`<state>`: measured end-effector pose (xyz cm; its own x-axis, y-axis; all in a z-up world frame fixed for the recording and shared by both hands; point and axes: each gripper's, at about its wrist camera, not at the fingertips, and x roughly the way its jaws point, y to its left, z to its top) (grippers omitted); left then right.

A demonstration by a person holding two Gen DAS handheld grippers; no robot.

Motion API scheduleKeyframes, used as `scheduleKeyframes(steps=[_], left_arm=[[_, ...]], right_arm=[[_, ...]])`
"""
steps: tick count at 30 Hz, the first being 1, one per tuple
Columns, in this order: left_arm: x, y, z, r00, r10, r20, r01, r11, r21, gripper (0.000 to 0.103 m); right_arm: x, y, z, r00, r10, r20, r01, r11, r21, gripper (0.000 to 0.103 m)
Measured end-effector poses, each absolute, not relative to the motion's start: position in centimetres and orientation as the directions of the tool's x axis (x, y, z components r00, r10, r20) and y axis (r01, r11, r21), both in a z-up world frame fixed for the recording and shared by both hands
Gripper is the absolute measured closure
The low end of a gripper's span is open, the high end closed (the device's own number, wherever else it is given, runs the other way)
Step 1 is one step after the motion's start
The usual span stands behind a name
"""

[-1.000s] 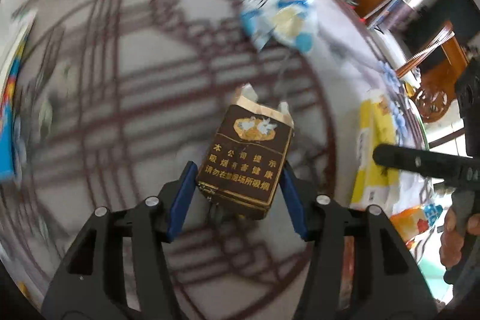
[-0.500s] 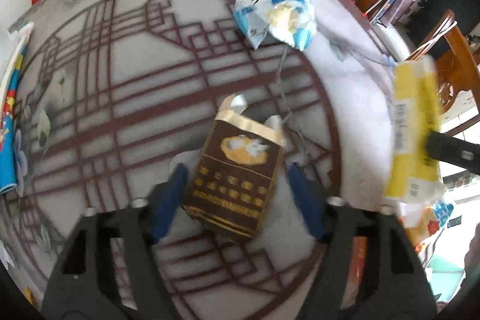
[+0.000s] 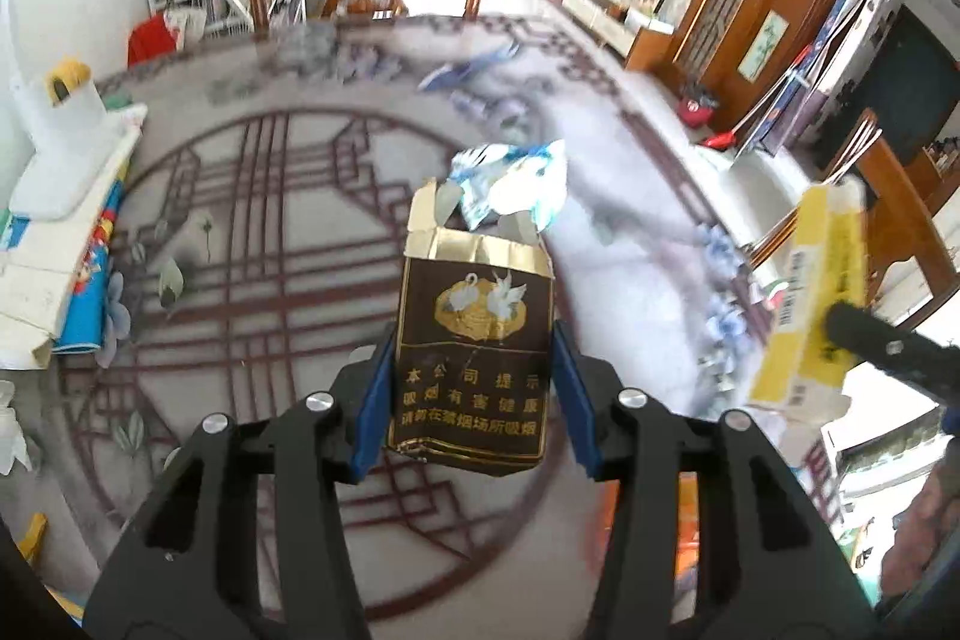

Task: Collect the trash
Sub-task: 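Carry the cigarette box and yellow carton over the red bucket with both tools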

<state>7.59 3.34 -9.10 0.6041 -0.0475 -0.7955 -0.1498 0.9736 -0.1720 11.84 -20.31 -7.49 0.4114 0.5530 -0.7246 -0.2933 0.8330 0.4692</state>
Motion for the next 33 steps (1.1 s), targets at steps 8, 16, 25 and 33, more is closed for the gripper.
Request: scheduleKeyframes(steps=[8,16,25,33], left_arm=[[7.0,-0.2,-5.8,0.655,-0.088,-0.75,-0.069,0.982,-0.175,0.056],[7.4,-3.9,-5.1,0.653,-0.149,-0.743,0.011,0.982,-0.188,0.056],[8.4,-7.6,-6.2,0.616,-0.194,-0.763,0.07,0.979,-0.192,0.056],[9.7,-11.3,-6.7,0.588,-0.23,-0.775,0.128,0.973,-0.192,0.056]], right_arm=[[10.5,-22.9,-6.5,0.47,0.522,-0.712,-0.273,0.853,0.445,0.07],[9.9,-26.7,-6.5,0.509,0.488,-0.709,-0.201,0.869,0.453,0.07],[9.9,-32.2,-7.7,0.535,0.42,-0.733,-0.086,0.89,0.447,0.07],[9.6,-37.3,-8.8,0.552,0.365,-0.749,0.011,0.896,0.444,0.07]])
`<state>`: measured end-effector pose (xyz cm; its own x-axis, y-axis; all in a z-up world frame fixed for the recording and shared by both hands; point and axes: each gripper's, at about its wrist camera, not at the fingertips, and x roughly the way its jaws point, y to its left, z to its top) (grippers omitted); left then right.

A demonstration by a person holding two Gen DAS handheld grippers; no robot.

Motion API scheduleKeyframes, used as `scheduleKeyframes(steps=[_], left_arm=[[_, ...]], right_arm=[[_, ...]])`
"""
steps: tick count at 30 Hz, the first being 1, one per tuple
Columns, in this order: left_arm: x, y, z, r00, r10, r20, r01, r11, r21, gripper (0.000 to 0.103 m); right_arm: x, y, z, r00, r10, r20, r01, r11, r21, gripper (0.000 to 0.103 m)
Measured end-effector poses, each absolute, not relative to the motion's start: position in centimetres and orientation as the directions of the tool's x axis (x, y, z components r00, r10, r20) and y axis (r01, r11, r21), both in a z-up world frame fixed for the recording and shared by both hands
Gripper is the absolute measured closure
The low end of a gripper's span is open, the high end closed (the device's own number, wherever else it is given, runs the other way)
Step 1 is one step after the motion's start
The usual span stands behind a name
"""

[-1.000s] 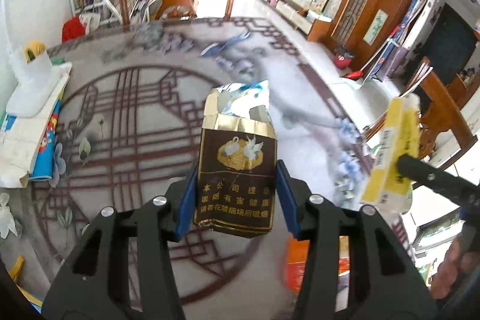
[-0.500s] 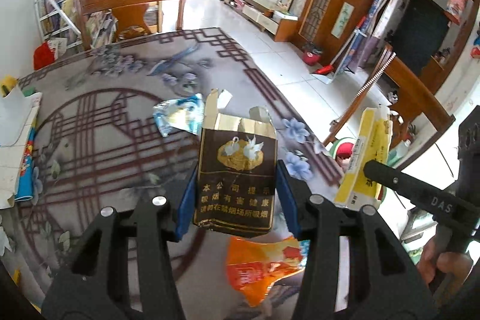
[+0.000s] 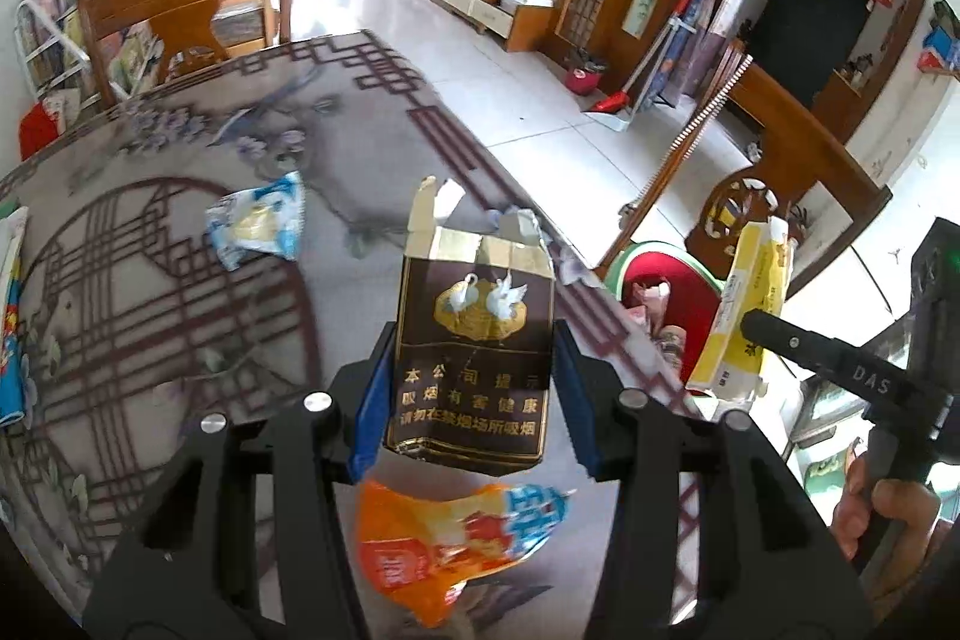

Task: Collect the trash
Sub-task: 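Carry the cigarette box and yellow carton over the red bucket with both tools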

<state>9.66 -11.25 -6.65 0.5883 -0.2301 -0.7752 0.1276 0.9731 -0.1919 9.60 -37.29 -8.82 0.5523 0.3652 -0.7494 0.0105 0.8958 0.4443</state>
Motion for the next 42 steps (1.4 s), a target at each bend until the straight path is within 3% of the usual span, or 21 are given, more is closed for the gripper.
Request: scheduleKeyframes(steps=[16,42], left_arm=[[13.0,-22.4,-8.1,0.488,-0.364,-0.794,0.321,0.92,-0.224,0.056],[19.2,-34.0,-12.7,0.331,-0.414,-0.848,0.389,0.878,-0.277,0.056]], right_arm=[[8.6,-46.1,-10.2,0.574,0.276,-0.771,0.169,0.881,0.441,0.07],[11.4,-55.1,-10.2,0.58,0.243,-0.777,0.222,0.871,0.438,0.07]])
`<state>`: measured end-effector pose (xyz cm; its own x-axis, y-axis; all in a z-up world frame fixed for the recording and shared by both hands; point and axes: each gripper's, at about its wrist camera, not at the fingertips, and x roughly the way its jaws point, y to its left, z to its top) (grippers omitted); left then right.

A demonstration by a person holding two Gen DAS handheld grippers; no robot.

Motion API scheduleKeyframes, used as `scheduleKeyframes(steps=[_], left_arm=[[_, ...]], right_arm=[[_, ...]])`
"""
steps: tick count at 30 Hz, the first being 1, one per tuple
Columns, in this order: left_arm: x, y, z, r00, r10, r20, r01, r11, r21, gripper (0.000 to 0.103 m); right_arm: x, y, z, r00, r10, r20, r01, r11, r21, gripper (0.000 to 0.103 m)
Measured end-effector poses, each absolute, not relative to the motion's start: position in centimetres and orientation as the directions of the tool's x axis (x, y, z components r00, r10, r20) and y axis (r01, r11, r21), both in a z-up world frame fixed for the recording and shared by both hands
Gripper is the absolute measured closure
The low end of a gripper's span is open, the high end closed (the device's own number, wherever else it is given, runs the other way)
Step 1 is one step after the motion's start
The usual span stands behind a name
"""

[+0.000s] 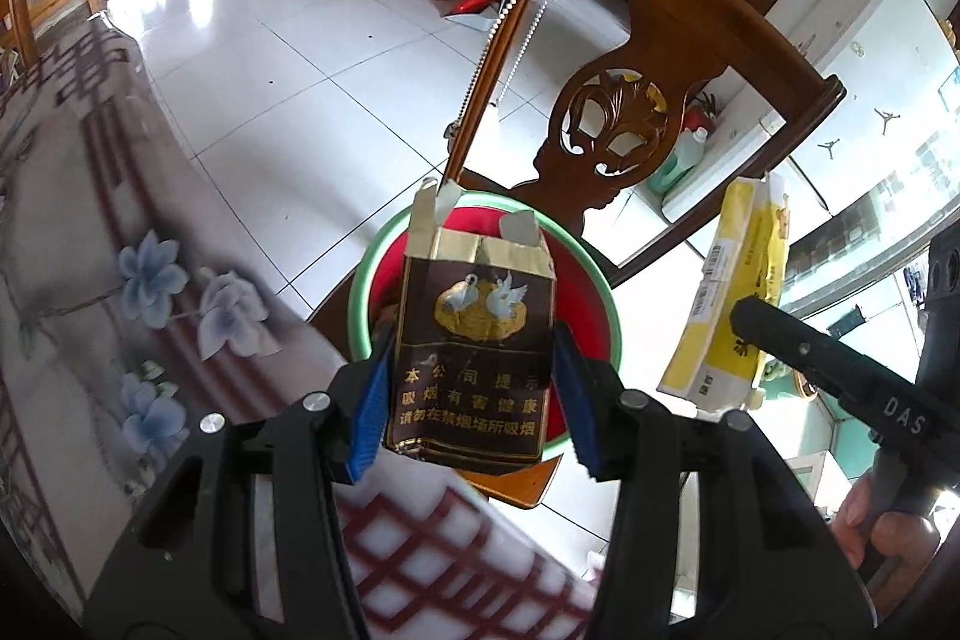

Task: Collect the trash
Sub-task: 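Carry the cigarette box and yellow carton over the red bucket with both tools, then open both tools to drop the box and carton into the bucket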

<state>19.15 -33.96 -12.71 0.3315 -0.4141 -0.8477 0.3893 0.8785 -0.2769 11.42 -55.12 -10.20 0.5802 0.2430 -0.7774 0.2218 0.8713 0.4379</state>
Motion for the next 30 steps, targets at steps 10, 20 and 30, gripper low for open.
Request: scheduleKeyframes(steps=[10,20,30], left_arm=[[20.6,-35.6,-13.9,0.309,-0.404,-0.861,0.376,0.883,-0.28,0.056],[21.4,-36.4,-15.5,0.278,-0.371,-0.886,0.343,0.9,-0.27,0.056],[21.7,-37.1,-15.8,0.295,-0.359,-0.885,0.306,0.913,-0.268,0.031]], right_arm=[[13.1,-56.5,-10.3,0.57,0.26,-0.78,0.207,0.873,0.442,0.07],[14.5,-57.0,-9.9,0.565,0.283,-0.775,0.173,0.878,0.447,0.07],[15.7,-57.8,-10.0,0.557,0.31,-0.771,0.142,0.879,0.456,0.07]])
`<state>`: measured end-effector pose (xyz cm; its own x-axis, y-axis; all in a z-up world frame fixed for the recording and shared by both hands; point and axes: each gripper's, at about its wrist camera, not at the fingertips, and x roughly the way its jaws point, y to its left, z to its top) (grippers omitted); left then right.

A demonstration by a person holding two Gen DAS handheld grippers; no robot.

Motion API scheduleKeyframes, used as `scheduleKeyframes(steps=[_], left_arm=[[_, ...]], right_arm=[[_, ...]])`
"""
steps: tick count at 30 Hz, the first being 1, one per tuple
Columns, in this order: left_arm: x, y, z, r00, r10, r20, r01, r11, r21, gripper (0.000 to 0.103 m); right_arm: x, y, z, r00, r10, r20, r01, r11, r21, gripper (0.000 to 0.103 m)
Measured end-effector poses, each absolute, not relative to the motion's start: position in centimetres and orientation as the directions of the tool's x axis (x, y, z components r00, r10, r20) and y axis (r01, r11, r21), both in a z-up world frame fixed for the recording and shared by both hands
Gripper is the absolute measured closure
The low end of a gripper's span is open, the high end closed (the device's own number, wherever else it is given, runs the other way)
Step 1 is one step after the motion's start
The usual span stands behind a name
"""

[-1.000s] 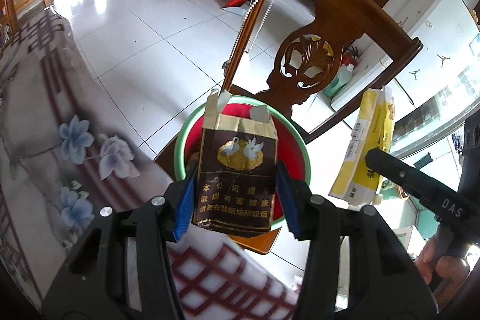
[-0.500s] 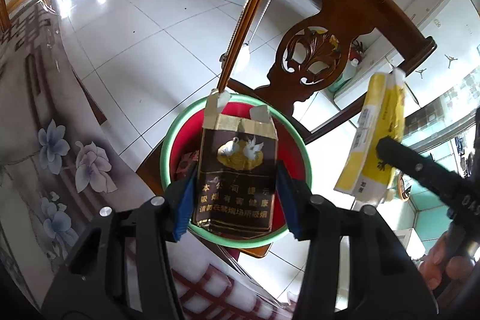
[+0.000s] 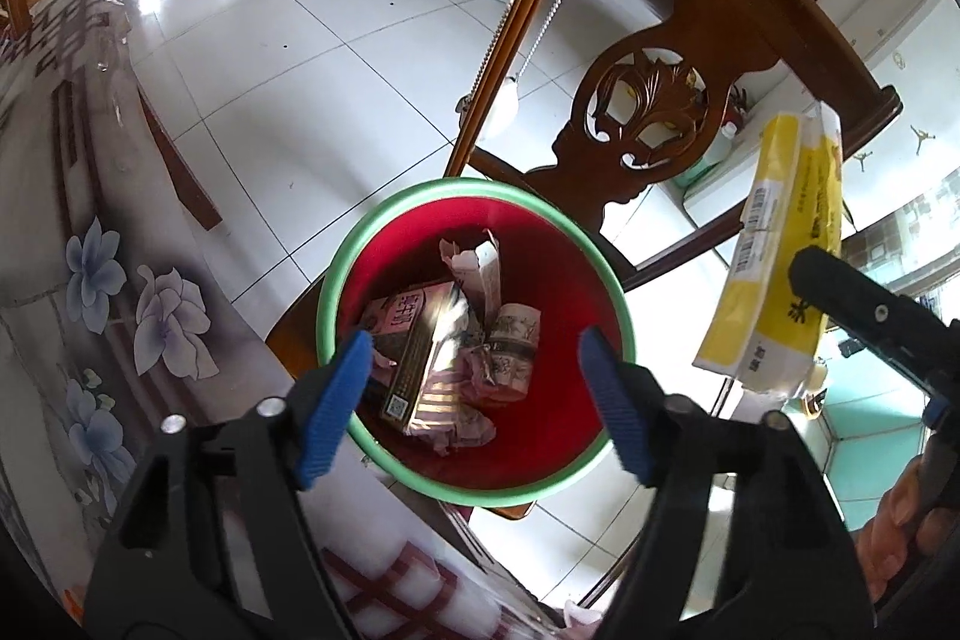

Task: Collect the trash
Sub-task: 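Open both tools to drop the box and carton into the bucket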

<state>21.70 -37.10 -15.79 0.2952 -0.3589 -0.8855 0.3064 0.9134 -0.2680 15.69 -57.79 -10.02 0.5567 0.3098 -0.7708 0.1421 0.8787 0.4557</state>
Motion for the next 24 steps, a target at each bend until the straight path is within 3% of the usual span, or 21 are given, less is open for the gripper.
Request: scheduleKeyframes(steps=[16,19,21,24], left_arm=[[19.5,-34.4,-14.2,0.33,-0.333,-0.883,0.246,0.934,-0.26,0.02],[18.6,-32.4,-13.7,0.35,-0.318,-0.881,0.197,0.945,-0.263,0.02],[18.2,-31.1,-13.4,0.364,-0.312,-0.878,0.163,0.949,-0.27,0.02],[17.6,-29.4,-13.1,0.382,-0.294,-0.876,0.122,0.956,-0.268,0.019]], right_arm=[[17.7,-57.5,-11.0,0.522,0.363,-0.772,0.092,0.876,0.474,0.066],[18.1,-57.5,-11.2,0.522,0.372,-0.767,0.093,0.87,0.485,0.054],[18.3,-57.5,-11.4,0.524,0.376,-0.764,0.11,0.86,0.499,0.029],[18.5,-57.5,-11.4,0.531,0.377,-0.759,0.131,0.849,0.513,0.026]])
